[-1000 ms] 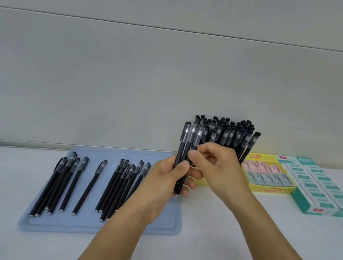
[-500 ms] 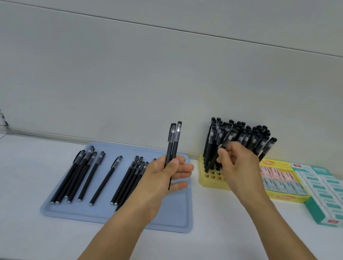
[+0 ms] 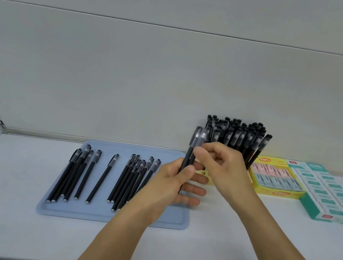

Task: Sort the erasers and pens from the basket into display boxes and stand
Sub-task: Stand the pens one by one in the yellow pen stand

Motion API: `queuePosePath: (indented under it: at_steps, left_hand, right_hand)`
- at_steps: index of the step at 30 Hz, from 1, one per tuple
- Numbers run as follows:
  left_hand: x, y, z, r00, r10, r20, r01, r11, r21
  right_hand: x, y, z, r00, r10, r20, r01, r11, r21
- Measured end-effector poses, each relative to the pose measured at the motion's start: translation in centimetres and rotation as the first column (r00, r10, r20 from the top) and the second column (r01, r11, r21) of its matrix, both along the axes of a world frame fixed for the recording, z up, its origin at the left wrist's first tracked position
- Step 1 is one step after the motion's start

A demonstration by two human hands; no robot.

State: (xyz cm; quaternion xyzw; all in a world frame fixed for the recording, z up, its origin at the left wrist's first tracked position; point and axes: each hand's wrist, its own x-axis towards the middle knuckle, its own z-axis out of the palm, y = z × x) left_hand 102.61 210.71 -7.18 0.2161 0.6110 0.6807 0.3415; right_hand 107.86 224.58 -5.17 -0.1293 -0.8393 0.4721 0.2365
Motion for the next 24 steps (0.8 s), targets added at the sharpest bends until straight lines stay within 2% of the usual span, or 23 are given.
queuePosePath:
  at_steps: [2, 5, 6, 8, 10, 16, 20, 24]
  left_hand:
    - [0.4, 0.5, 0.1, 0.999, -0.04, -0.024, 0.039, 0.999, -0.027]
    - [0.3, 0.5, -0.1, 0.998, 0.064, 0.011, -0.064, 0.997, -0.039]
    - [0.1, 0.4, -0.3, 0.993, 0.114, 0.028, -0.112, 0.993, -0.041]
    - [-0.2, 0.1, -0.5, 0.983, 0.173, 0.058, -0.171, 0.985, -0.036]
    - [-0.2, 0.0, -0.4, 0.981, 0.181, 0.064, -0.18, 0.983, -0.028]
    - [-0.1, 0.2, -0.5, 0.984, 0.171, 0.056, -0.17, 0.985, -0.017]
    - [-0.3, 0.2, -0.6, 0.984, 0.175, 0.045, -0.174, 0.985, -0.021]
    - [-0.2, 0.3, -0.8, 0.989, 0.15, -0.001, -0.15, 0.988, -0.034]
  right_hand:
    - [0.0, -0.2, 0.5, 0.999, 0.043, -0.012, -0.044, 0.996, -0.079]
    - [0.3, 1.2, 0.9, 0.989, -0.092, -0.114, 0.068, 0.978, -0.199]
    - [0.4, 2.1, 0.8, 0.978, -0.164, -0.13, 0.142, 0.977, -0.161]
    - [0.4, 3.8, 0.1, 0.958, -0.261, -0.122, 0.27, 0.961, 0.065]
    - [0.1, 4.8, -0.7, 0.957, -0.278, -0.085, 0.291, 0.929, 0.23]
    - [-1.0, 5.6, -2.2, 0.968, -0.25, -0.025, 0.245, 0.916, 0.317]
    - [-2.0, 5.6, -2.7, 0.969, -0.231, 0.093, 0.186, 0.92, 0.345]
    - [-1.7, 5.0, -1.9, 0.924, -0.351, 0.151, 0.26, 0.867, 0.425]
